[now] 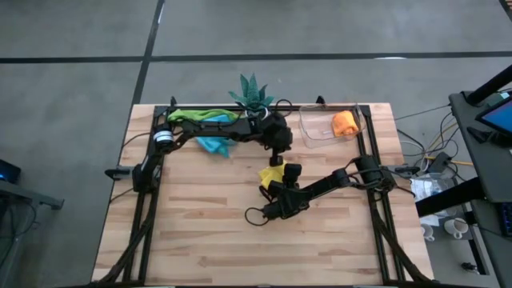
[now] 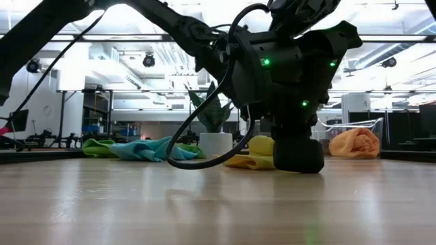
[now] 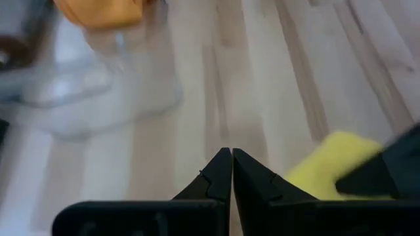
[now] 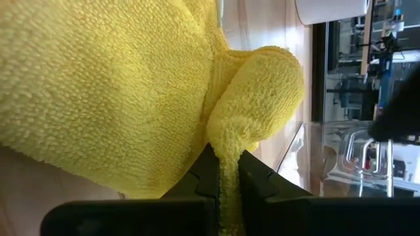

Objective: Roll microfiber towels into tight, uniform cylinder then place into a basket
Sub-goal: Roll the yellow microfiber cloth

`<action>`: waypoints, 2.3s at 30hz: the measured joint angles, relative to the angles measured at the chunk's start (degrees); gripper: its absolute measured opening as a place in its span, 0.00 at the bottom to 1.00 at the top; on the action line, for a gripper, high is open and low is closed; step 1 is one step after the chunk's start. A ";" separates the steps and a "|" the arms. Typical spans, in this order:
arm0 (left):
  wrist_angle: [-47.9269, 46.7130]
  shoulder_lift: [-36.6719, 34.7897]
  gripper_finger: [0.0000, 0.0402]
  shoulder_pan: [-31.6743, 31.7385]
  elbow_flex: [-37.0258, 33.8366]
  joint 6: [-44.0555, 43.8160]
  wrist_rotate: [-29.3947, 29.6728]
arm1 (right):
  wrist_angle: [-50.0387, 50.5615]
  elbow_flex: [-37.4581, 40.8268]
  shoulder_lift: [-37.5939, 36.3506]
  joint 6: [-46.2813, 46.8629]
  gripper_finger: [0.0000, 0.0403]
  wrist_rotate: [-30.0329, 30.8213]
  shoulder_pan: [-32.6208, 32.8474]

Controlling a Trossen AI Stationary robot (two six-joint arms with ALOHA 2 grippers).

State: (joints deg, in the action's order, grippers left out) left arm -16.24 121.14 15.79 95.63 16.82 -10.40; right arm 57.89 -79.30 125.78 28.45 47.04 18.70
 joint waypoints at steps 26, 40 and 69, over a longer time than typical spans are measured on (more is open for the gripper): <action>0.74 1.27 0.00 -0.94 -3.49 3.08 -0.30 | -0.70 -0.74 0.04 -2.01 0.03 0.36 0.33; -1.64 3.13 0.00 -1.86 -3.92 6.01 -7.34 | -0.73 -0.84 0.04 -2.08 0.03 0.36 0.20; 0.88 4.18 0.00 -1.97 -7.91 6.19 -6.07 | 2.25 -4.26 -5.13 5.58 0.44 -3.18 0.37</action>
State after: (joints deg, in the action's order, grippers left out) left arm -15.36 125.33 13.82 87.72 23.01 -16.47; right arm 60.14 -83.56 120.64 34.04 43.86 19.07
